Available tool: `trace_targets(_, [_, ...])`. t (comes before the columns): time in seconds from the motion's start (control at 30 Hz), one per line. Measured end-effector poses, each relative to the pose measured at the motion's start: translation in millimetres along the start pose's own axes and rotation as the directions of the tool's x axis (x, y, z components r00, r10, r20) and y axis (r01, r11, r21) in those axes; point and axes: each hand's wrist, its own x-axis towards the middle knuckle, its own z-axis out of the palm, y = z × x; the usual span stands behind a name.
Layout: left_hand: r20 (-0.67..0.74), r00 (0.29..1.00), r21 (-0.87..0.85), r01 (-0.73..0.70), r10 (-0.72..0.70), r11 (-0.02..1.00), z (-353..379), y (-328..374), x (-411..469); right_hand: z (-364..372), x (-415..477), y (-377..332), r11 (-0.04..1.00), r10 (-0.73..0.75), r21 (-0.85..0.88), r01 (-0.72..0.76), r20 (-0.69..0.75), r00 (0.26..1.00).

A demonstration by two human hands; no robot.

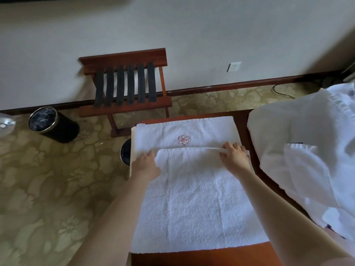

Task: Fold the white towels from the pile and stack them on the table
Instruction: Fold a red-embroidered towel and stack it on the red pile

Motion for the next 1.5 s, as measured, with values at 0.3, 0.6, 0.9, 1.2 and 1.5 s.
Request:
trace_targets(0.3, [0.055,0.998,-0.021,-0.009,0.01,1.0,27.0,0.0,-53.1,7.1,-60.2,24.2,0.997,0.01,-0.078,-0.011,-0.013,1.0])
trace_targets(0.6, [-0.213,0.969,-0.563,-0.018,-0.123,0.826,18.5,-25.9,-74.4,-14.9,-84.0,25.5,0.962,-0.019,0.258,0.087,-0.252,0.967])
trace_targets(0.9, [-0.351,0.931,-0.552,-0.121,-0.097,0.825,-36.3,-34.7,-82.6,-46.6,-100.1,-5.0,0.953,-0.039,0.212,0.217,-0.624,0.78])
trace_targets(1.2, [-0.226,0.965,-0.363,0.044,-0.134,0.931,-78.4,-19.5,-23.5,-49.5,-27.4,-42.9,0.973,-0.111,0.111,0.2,-0.535,0.838])
trace_targets(1.5, [-0.142,0.975,-0.076,0.162,-0.171,0.984,-61.6,-22.5,34.6,-13.2,33.4,-28.2,0.999,-0.009,-0.055,-0.002,-0.205,0.979])
